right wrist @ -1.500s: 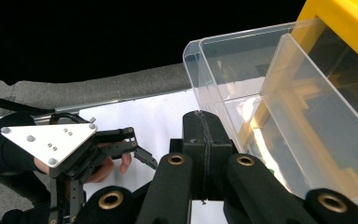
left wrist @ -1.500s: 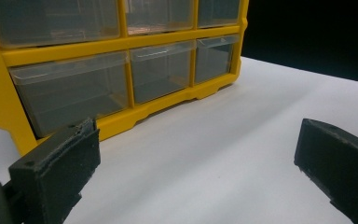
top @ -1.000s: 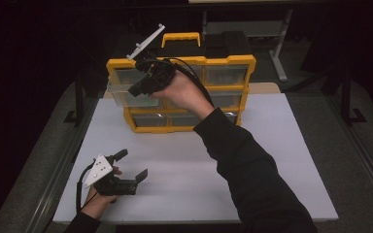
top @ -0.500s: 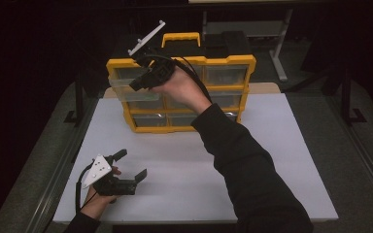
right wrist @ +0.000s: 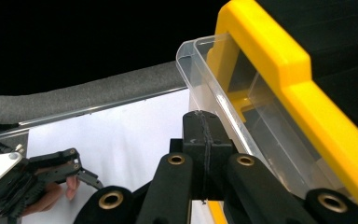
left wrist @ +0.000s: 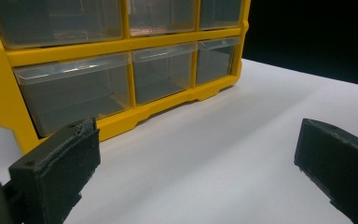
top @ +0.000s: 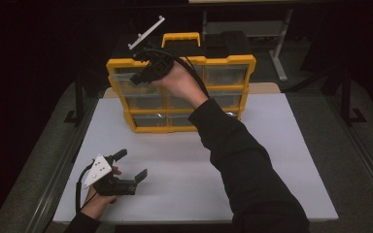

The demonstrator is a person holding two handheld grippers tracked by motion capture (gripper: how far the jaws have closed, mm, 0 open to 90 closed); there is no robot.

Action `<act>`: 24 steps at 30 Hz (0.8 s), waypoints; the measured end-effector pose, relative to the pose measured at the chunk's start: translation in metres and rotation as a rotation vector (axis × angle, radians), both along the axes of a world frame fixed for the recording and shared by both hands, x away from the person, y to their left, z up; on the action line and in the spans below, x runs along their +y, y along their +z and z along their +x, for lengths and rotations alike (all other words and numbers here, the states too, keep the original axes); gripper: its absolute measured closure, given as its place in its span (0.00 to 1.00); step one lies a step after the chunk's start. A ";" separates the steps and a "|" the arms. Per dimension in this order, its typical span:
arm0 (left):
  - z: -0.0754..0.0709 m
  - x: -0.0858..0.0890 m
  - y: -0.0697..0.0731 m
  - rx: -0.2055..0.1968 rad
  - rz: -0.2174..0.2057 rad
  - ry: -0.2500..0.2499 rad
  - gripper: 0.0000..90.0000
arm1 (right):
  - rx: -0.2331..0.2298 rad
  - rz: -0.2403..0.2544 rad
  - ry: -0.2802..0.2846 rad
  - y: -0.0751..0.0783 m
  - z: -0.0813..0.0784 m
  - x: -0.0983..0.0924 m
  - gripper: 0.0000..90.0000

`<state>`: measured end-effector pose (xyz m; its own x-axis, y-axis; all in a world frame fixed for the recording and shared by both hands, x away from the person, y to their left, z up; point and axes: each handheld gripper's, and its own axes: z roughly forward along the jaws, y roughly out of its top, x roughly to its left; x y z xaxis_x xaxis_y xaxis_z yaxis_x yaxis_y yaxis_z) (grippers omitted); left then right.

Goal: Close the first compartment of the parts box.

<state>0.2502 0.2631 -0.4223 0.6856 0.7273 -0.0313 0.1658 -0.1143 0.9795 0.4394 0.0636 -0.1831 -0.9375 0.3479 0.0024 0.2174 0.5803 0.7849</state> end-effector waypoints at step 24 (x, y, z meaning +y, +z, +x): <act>0.002 0.002 -0.002 0.012 -0.011 0.007 0.00 | -0.004 0.043 -0.058 -0.007 0.019 -0.004 0.99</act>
